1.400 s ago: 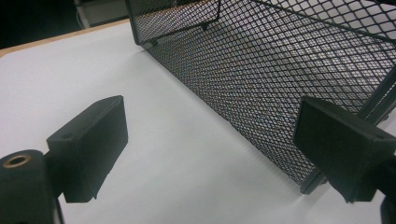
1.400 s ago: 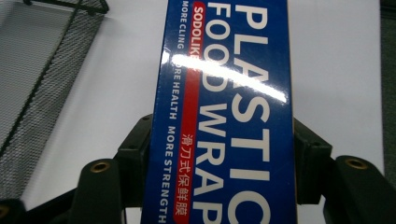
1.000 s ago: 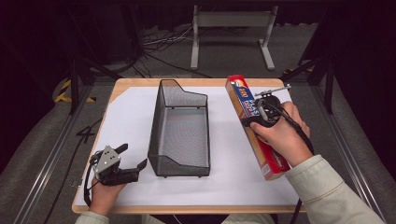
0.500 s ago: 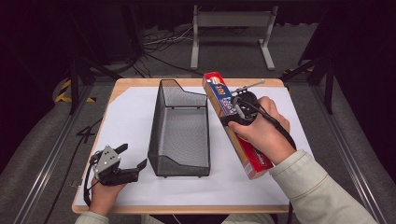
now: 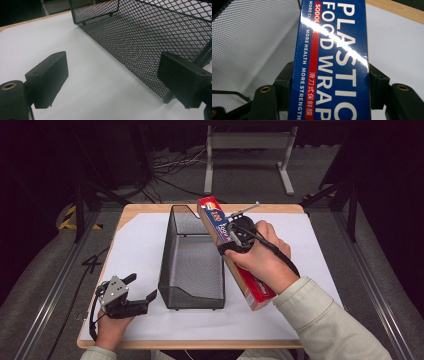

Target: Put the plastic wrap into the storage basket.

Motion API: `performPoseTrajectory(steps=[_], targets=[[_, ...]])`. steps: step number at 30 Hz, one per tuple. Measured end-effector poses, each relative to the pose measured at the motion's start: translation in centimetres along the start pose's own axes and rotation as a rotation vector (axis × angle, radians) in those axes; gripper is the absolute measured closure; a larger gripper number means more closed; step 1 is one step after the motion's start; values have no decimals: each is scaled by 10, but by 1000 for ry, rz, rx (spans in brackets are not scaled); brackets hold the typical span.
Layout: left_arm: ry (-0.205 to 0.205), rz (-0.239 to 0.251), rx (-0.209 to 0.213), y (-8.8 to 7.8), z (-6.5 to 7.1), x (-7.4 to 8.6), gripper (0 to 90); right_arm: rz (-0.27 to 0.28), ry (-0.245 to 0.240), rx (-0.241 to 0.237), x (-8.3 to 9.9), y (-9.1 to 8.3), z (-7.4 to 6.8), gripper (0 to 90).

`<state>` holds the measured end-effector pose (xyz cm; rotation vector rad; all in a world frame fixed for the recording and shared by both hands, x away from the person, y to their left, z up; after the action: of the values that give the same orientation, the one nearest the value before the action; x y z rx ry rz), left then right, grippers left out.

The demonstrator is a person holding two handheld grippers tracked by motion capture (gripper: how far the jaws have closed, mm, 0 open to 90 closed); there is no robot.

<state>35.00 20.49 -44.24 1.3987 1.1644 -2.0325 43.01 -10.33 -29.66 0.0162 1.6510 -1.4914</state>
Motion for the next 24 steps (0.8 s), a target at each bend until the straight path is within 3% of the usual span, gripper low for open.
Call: performPoseTrajectory(steps=[19, 24], targets=[[-8, 11, -2, -1, -1, 0, 109, -23, -10, -49, -22, 25, -35, 385], [-16, 14, -3, -3, -1, 0, 109, -2, -29, -50, -23, 36, -41, 384]])
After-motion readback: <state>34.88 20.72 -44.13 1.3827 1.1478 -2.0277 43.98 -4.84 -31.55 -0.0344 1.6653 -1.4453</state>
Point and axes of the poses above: each handheld gripper's, and its own axes: y roughly forward along the jaws, x roughly out of its underside, z roughly to its right, the point moved 4 cm from there along y, roughly forward along the jaws, and after that the axes turned 10 degrees about -y, right-handed, at the moved point
